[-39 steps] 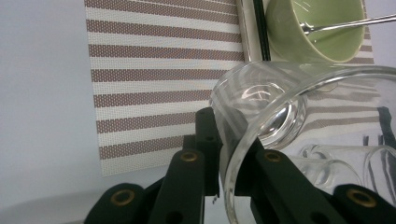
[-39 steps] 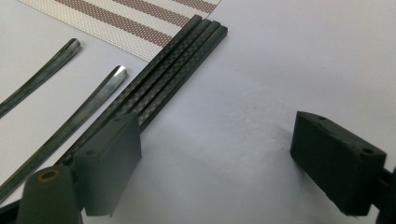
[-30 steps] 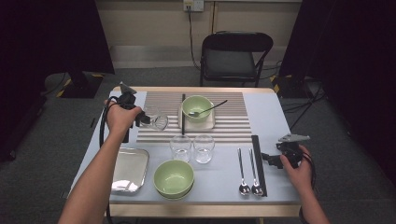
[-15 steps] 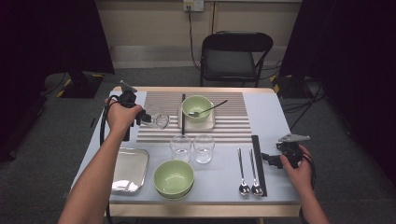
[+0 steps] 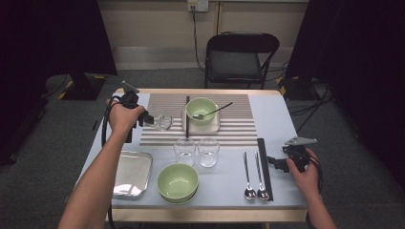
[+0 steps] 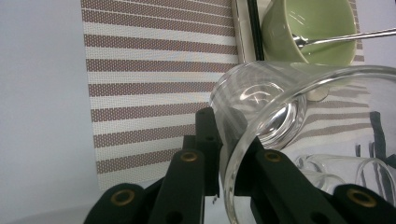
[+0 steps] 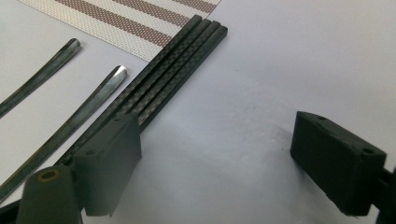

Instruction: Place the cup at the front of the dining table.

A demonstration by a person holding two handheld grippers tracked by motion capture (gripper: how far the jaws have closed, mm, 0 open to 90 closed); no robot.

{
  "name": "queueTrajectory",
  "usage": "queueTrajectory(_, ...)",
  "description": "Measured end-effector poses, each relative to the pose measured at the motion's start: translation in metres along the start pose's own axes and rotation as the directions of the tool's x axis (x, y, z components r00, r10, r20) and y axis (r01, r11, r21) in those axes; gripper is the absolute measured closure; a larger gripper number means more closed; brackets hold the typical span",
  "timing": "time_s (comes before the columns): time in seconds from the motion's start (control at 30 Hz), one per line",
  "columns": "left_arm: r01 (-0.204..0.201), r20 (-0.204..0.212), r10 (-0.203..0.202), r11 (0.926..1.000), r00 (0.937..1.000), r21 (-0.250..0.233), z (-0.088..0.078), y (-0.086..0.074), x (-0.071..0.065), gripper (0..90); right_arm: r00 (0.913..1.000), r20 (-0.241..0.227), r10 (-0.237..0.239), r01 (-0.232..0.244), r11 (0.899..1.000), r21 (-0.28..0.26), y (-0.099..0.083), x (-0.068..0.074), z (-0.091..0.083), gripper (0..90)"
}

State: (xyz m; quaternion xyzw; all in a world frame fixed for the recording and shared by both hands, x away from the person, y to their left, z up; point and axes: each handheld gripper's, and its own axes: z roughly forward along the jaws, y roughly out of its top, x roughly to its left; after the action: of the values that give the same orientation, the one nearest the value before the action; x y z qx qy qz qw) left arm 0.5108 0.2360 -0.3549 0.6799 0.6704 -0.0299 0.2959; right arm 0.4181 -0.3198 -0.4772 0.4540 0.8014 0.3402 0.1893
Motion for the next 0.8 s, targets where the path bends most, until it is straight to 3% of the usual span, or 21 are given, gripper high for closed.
queueTrajectory(0.2, -0.003, -0.010, 0.003, 0.9999, 0.9999, 0.010, 0.0014, 0.0011, 0.0015, 85.7, 1.0000, 0.000, 0.000, 0.000, 1.000, 0.000, 0.0000, 0.0000, 0.0000, 15.3)
queueTrajectory(0.47, -0.005, -0.006, 0.005, 1.0000, 1.0000, 0.008, 0.0034, 0.0032, 0.0006, 85.7, 1.0000, -0.001, 0.000, 0.000, 1.000, 0.000, 0.0000, -0.0001, 0.0000, 15.3)
queueTrajectory(0.5, 0.013, 0.002, -0.013, 0.9999, 0.9999, 0.004, 0.0046, 0.0031, -0.0010, 85.7, 1.0000, -0.001, 0.000, 0.000, 1.000, 0.000, 0.0000, -0.0001, 0.0000, 15.3)
queueTrajectory(0.6, -0.009, -0.003, 0.009, 0.9999, 1.0000, 0.004, 0.0048, 0.0049, -0.0009, 85.7, 1.0000, 0.000, 0.000, 0.000, 1.000, 0.000, 0.0000, -0.0001, 0.0000, 15.3)
queueTrajectory(0.8, 0.001, 0.011, -0.001, 1.0000, 0.9999, 0.007, 0.0049, 0.0083, -0.0023, 85.7, 1.0000, -0.001, 0.001, -0.001, 1.000, 0.000, 0.0000, -0.0001, 0.0000, 15.3)
